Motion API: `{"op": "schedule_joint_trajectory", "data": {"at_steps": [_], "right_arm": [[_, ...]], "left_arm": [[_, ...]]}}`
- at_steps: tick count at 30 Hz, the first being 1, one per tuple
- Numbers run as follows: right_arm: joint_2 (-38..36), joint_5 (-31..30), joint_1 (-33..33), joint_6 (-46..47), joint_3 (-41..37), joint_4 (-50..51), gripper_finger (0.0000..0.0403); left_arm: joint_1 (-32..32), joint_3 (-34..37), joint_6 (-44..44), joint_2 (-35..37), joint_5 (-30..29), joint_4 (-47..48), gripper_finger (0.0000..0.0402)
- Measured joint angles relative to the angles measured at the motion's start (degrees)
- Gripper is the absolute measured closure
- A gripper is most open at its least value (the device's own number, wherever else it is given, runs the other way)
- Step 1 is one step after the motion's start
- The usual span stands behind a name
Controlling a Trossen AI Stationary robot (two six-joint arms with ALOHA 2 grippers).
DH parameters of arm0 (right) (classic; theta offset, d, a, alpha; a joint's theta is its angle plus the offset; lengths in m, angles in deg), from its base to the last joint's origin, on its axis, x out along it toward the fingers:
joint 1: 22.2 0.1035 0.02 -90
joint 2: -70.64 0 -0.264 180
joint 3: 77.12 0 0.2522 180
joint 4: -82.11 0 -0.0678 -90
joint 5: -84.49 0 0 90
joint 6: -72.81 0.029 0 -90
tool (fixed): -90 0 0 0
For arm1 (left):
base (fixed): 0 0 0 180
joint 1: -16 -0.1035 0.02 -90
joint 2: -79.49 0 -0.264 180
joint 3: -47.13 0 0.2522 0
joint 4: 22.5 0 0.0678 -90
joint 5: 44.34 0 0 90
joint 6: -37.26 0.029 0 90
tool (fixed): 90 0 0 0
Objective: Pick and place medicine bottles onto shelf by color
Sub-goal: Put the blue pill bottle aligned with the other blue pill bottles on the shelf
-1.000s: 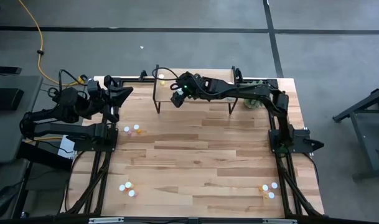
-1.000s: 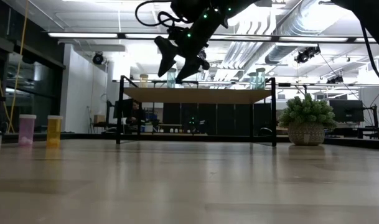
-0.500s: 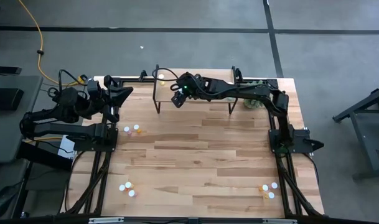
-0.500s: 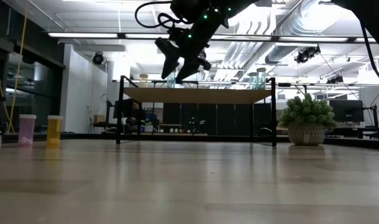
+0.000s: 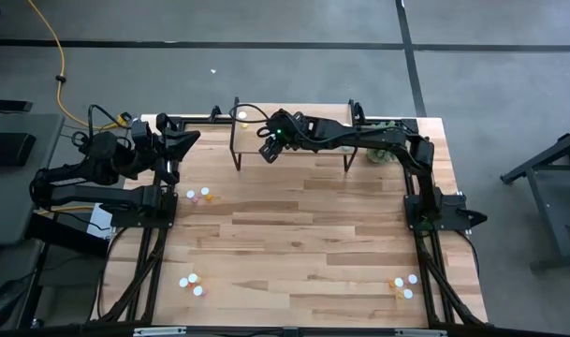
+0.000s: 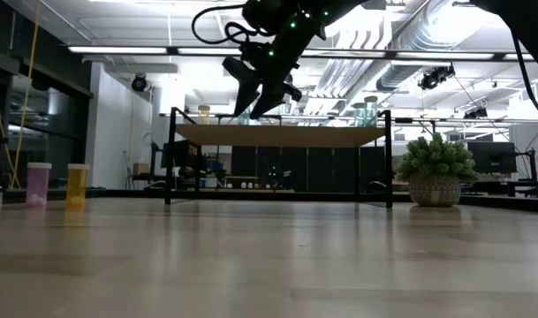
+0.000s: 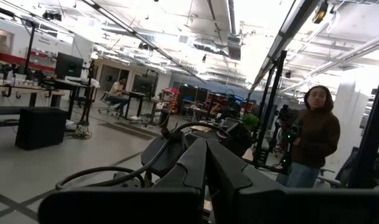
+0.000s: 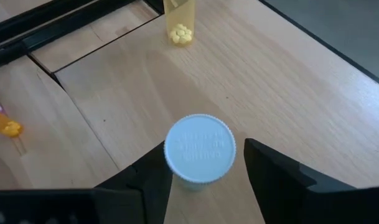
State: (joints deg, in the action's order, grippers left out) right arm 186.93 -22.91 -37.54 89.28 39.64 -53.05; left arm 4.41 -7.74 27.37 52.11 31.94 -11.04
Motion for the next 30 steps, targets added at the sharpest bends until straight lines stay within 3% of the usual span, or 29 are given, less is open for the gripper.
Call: {"op": "schedule_joint_trajectory", "data": {"at_steps": [30], "right_arm": [[0.0, 1.9, 0.0, 0.2, 0.0, 0.0, 0.0218]], "left_arm": [[0.0, 0.0, 0.0, 0.0, -0.4, 0.0, 0.0401]]}}
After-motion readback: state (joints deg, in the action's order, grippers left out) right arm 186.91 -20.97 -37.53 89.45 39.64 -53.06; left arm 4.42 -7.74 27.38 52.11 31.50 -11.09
